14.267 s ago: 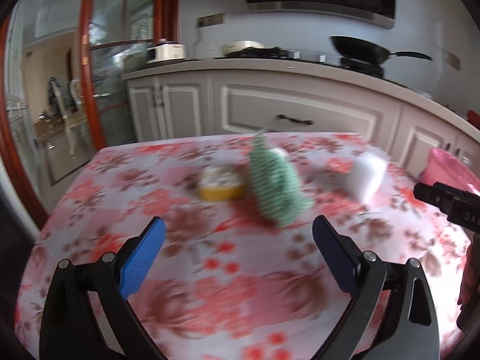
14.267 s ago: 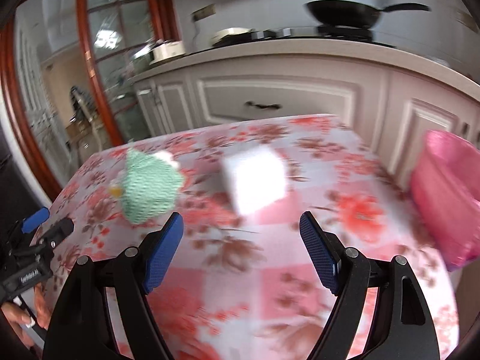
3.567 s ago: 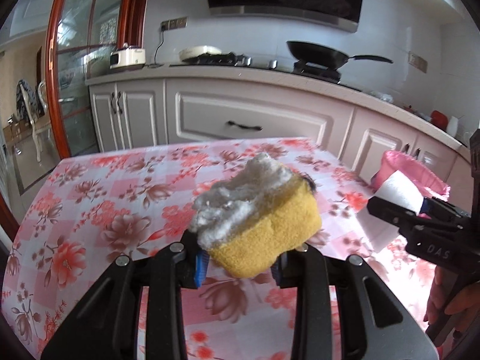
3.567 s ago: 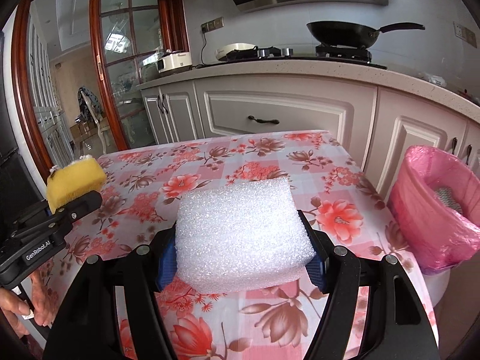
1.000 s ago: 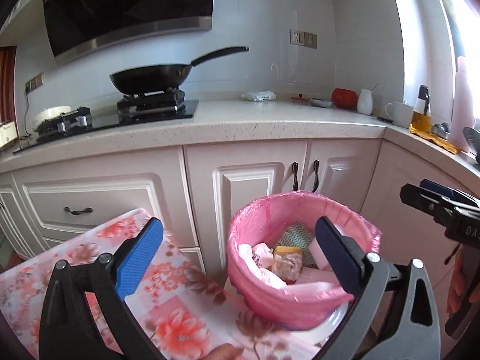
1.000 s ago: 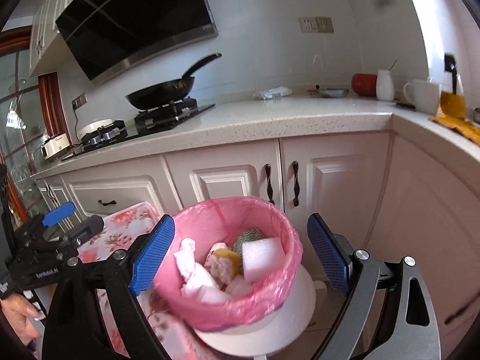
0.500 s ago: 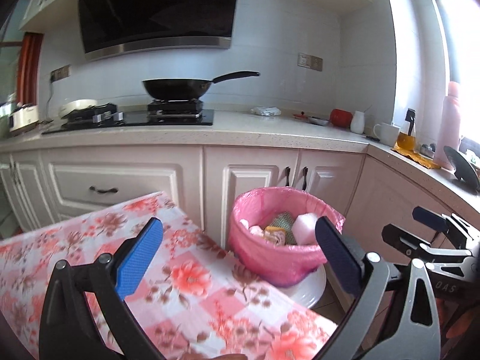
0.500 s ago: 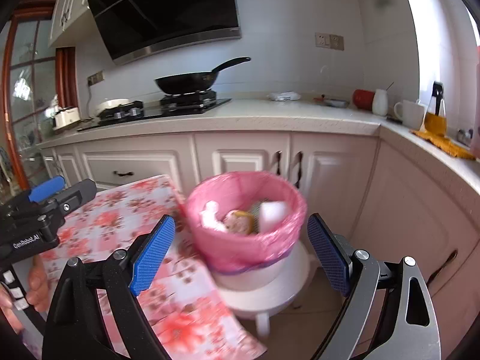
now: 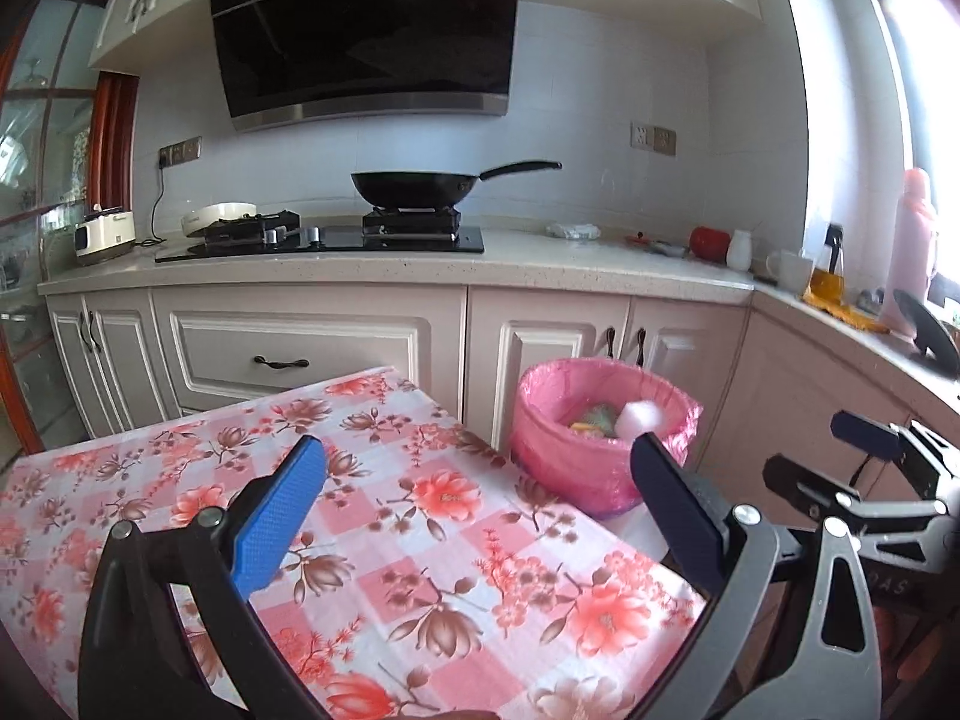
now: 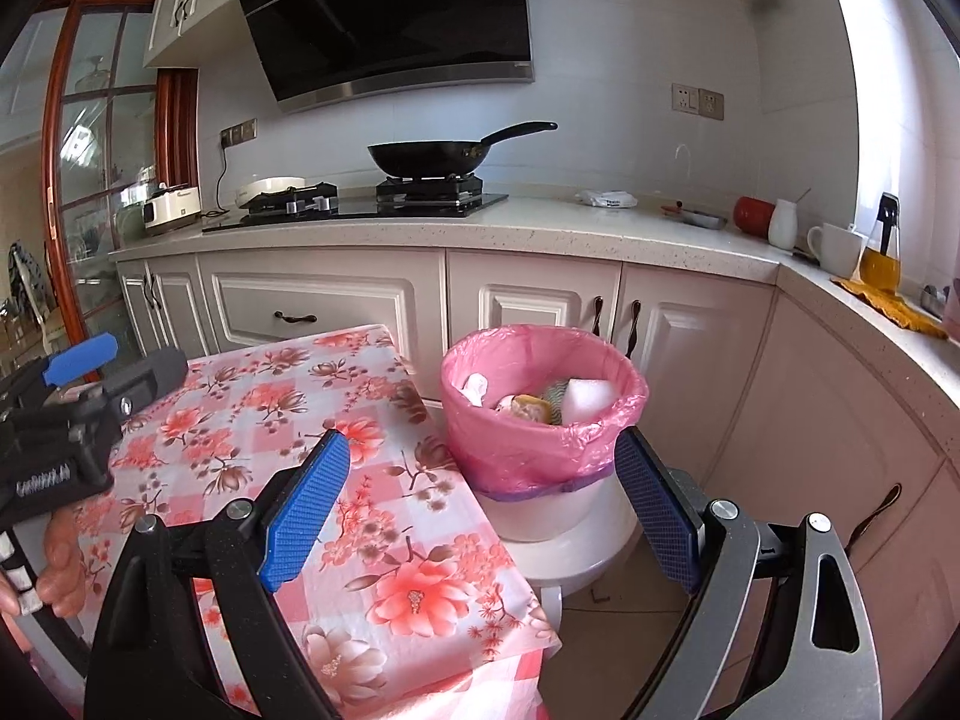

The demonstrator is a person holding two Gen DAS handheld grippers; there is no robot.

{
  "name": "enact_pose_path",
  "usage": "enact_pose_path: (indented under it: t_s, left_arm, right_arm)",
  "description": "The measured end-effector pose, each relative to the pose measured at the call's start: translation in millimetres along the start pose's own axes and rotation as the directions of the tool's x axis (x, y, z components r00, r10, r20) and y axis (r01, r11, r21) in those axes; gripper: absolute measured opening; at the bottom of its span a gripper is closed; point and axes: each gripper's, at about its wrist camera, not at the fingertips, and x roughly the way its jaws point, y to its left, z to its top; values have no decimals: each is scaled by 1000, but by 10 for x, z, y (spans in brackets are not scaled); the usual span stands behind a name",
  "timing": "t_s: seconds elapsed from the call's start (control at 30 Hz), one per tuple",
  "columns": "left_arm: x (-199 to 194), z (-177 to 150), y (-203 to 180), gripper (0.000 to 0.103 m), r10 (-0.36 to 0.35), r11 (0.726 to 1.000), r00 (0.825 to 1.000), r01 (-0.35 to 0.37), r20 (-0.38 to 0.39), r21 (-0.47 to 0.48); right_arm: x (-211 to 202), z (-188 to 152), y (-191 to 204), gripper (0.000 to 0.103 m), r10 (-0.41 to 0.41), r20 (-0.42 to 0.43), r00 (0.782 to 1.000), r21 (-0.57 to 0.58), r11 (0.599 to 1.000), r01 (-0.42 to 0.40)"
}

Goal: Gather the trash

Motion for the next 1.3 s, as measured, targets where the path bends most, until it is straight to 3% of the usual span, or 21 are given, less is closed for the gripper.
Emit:
enact_pose_path:
  t_s: [0.23,0.53,1.3]
  left_arm:
    - [72,-19,-228,98,-42,996,999,44,-22,74]
    - [243,-91,-403,98,-53,994,998,57,-47,91]
    - [417,-54,-511,98,-56,997,998,58,-43,57]
  right_arm:
    - [78,-25,-47,85,1,-7,1000,28,1000,-1]
    - [130,-80,-258,85,-44,-14,999,56,997,45]
    - [180,-60,-447,85,-69,-13,998,51,996,69]
